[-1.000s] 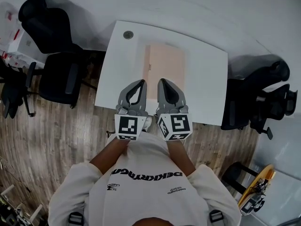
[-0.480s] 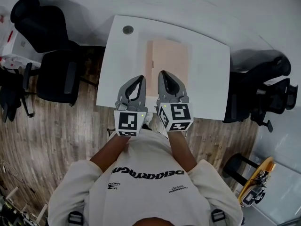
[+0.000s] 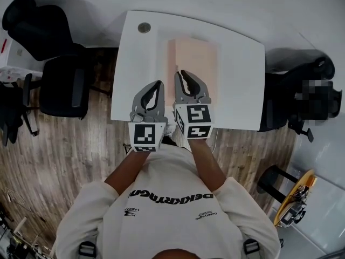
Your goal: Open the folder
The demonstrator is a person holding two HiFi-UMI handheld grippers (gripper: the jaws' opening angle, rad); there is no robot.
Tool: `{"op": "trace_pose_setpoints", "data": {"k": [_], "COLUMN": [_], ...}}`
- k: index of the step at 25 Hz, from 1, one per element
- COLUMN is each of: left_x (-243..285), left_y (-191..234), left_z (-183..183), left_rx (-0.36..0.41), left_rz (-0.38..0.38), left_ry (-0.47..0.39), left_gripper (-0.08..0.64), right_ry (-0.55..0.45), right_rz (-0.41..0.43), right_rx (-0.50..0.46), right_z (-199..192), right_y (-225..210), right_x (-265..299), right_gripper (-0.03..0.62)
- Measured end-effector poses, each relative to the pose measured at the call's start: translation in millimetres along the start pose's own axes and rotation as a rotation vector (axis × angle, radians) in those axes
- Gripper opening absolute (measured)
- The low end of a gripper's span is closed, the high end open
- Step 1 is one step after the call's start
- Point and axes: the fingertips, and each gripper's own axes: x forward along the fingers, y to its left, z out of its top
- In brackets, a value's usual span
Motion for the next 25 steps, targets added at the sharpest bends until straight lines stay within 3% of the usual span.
{"op": "trace_pose_setpoints", "data": {"k": [13, 25], "left_x": [20, 34], "left_y": [26, 45], "left_z": [-16, -21], "left_rx": [-0.035, -0.057], "left_rz": [-0.007, -0.022], "left_ry": [0.041, 0.060], "left_gripper": [-0.003, -0.003], "right_ry": [0.156, 0.292], "right_rz": [-0.064, -0.145], "right_rx": [-0.016, -0.089], "right_z": [-39, -70], "right_y": [-5, -10], "right_x": [40, 73], "right_gripper": [0.077, 0.112]}}
